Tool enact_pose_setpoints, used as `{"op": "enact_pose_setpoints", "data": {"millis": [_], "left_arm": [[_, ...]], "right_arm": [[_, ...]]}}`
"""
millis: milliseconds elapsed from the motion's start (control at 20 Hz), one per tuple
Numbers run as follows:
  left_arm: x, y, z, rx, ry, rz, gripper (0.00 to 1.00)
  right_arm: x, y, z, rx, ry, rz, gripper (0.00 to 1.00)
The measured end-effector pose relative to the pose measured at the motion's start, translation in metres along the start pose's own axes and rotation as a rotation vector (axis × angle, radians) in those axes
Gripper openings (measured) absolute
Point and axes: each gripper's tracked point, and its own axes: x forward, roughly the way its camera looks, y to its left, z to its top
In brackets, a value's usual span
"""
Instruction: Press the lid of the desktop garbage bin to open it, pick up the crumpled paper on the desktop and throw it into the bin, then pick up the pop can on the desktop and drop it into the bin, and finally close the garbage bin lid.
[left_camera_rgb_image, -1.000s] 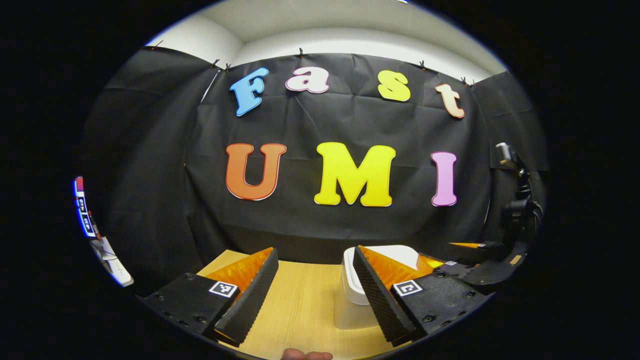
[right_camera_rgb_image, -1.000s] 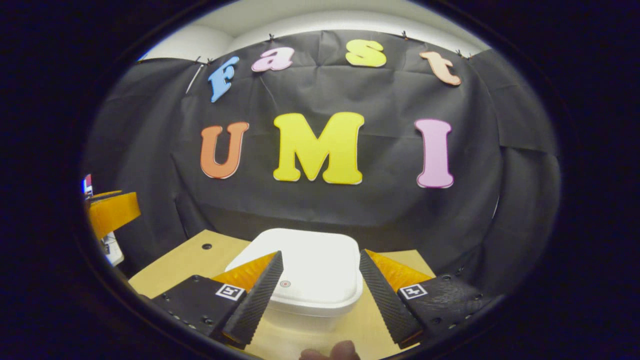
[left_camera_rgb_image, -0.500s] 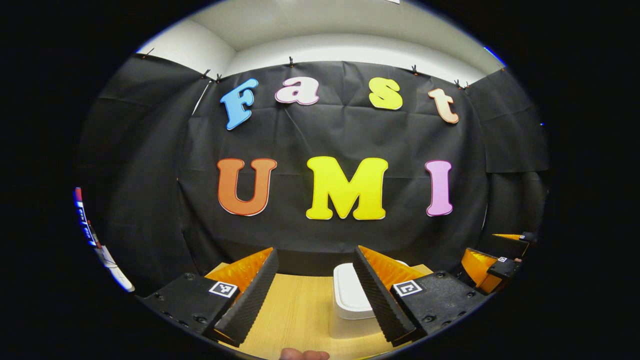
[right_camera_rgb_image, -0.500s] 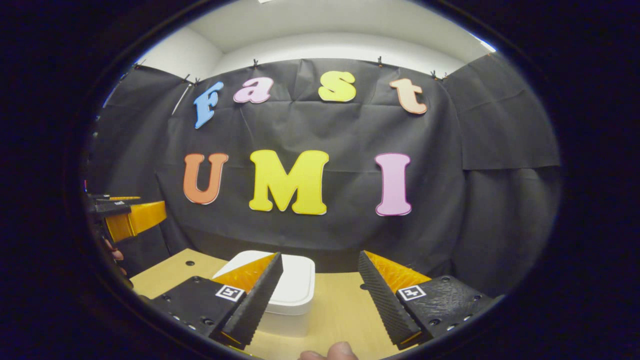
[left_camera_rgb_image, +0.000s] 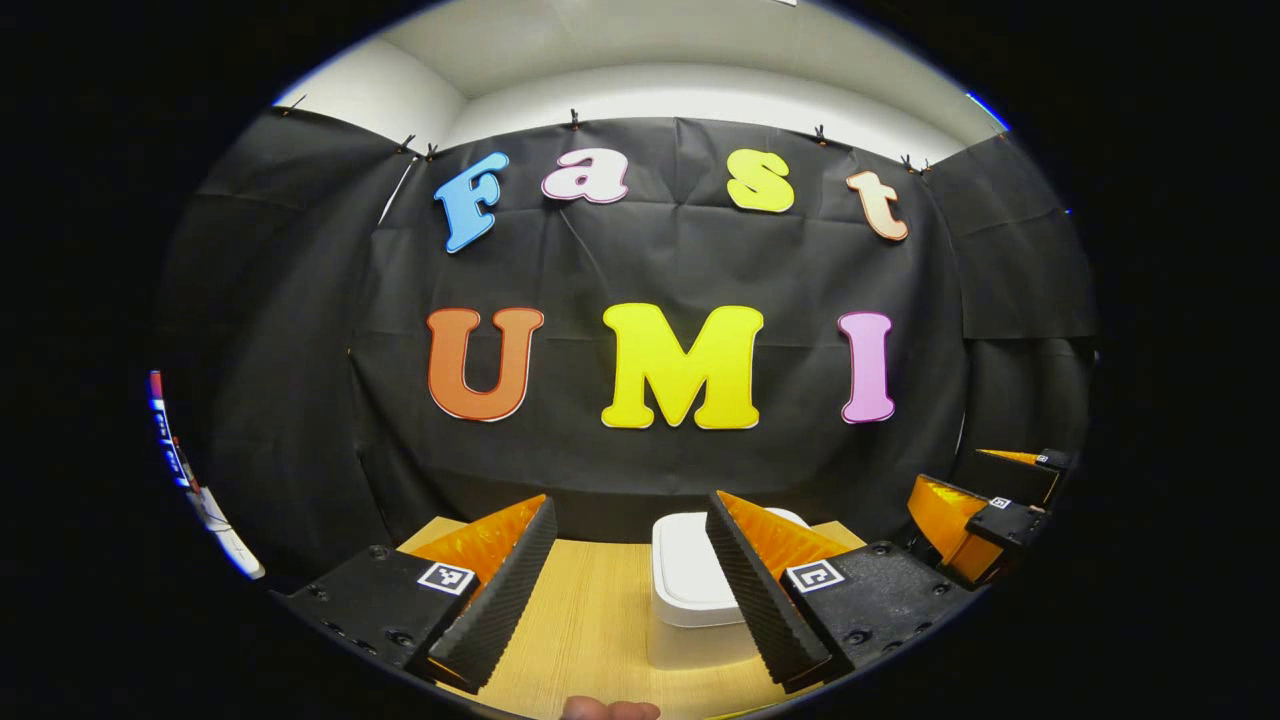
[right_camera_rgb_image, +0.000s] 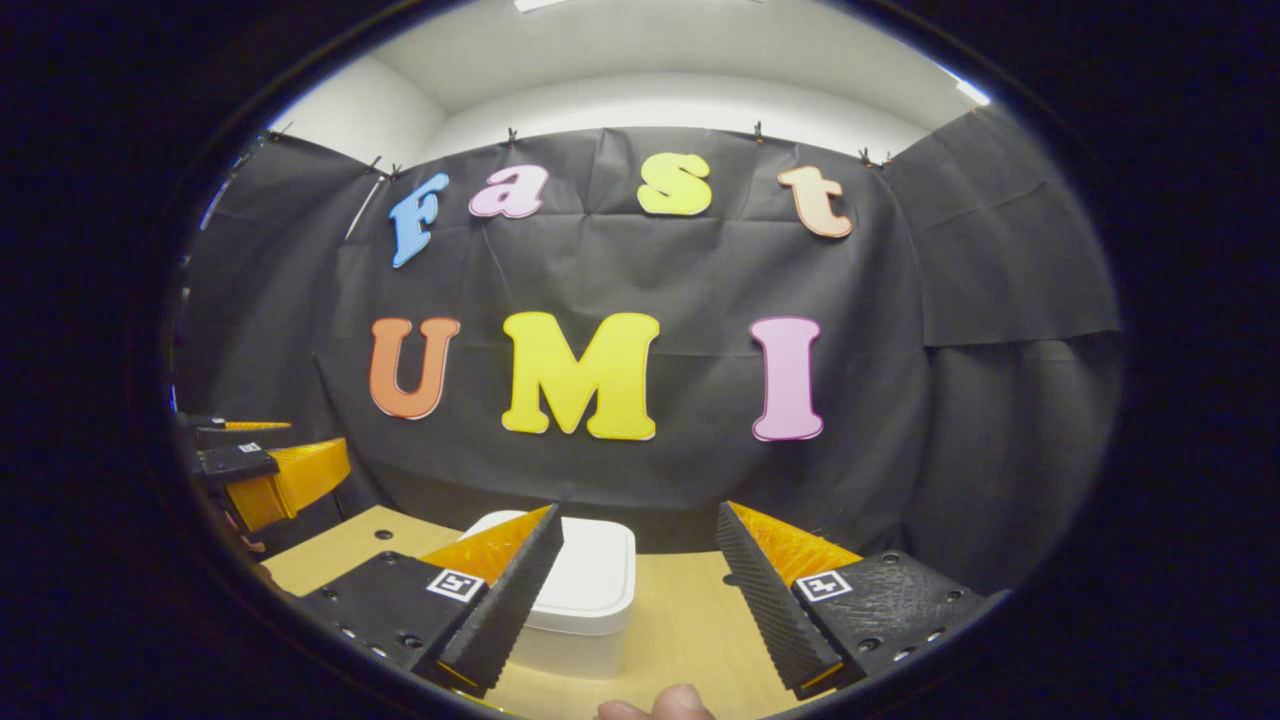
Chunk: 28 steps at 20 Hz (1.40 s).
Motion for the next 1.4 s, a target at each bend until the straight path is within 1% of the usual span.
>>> {"op": "enact_pose_setpoints", "data": {"millis": [250, 400, 450, 1050, 1300, 1400], "left_arm": [[-0.0003, 0.0017, 0.0013, -0.001, -0.003, 0.002, 0.97], [0.0000, 0.0001, 0.0015, 0.000, -0.004, 0.001, 0.97], [-0.0001, 0.0005, 0.0021, -0.001, -0.005, 0.000, 0.97], [0.0007, -0.0030, 0.0033, -0.008, -0.013, -0.001, 0.97], [-0.0002, 0.0016, 0.0029, -0.008, -0.013, 0.012, 0.97], [-0.0007, 0.0025, 0.0048, -0.008, -0.015, 0.017, 0.97]], "right_arm": [[0.0016, 0.0015, 0.0067, 0.008, -0.015, 0.004, 0.96], [0.0012, 0.0006, 0.0062, 0.011, -0.014, 0.005, 0.98], [0.0014, 0.0001, 0.0066, 0.015, -0.013, 0.004, 0.97], [0.0022, -0.0039, 0.0079, 0.029, -0.013, 0.006, 0.98], [0.0034, 0.0025, 0.0081, 0.031, -0.011, 0.026, 0.97], [0.0039, 0.0042, 0.0086, 0.035, -0.009, 0.035, 0.98]]}}
